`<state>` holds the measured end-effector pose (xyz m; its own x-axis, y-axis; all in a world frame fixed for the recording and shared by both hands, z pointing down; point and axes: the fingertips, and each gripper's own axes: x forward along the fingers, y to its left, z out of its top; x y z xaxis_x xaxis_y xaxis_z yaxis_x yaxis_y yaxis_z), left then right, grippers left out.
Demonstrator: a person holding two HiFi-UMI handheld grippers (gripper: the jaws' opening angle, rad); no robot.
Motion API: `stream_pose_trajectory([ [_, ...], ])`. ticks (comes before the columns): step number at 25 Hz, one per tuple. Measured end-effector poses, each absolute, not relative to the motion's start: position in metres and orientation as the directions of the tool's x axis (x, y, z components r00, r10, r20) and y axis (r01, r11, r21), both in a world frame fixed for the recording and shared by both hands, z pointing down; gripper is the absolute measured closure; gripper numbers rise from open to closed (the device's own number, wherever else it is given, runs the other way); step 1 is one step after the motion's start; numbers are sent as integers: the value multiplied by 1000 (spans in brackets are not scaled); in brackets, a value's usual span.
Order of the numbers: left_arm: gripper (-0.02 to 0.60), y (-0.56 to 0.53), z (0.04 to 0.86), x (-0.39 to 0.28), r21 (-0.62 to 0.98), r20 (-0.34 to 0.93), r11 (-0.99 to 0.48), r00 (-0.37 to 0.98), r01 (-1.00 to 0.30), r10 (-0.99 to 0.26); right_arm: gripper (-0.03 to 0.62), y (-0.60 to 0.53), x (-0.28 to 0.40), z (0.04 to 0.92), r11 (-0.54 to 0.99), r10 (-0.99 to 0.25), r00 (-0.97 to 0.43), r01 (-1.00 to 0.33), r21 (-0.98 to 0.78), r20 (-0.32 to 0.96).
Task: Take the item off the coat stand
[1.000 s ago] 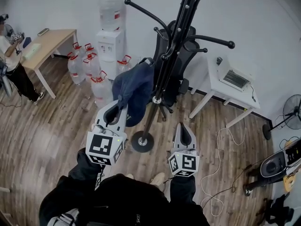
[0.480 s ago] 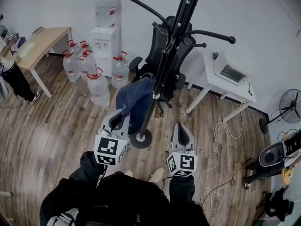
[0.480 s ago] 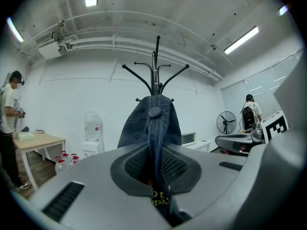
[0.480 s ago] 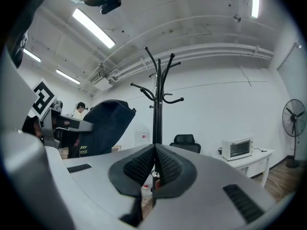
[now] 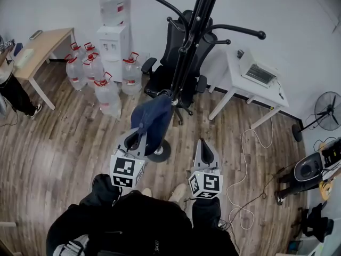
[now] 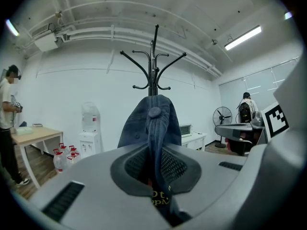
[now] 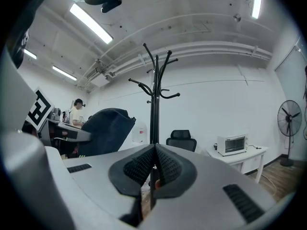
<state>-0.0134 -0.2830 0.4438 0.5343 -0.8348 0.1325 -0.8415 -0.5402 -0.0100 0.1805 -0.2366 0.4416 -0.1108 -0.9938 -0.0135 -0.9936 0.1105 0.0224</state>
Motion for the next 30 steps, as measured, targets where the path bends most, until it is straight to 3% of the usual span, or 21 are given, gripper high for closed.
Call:
stream_pose_trajectory([
  [30, 548, -293, 463, -4, -16, 177, -567, 555, -824, -813, 579, -249, 181, 458, 107, -994, -107, -994, 17, 24],
])
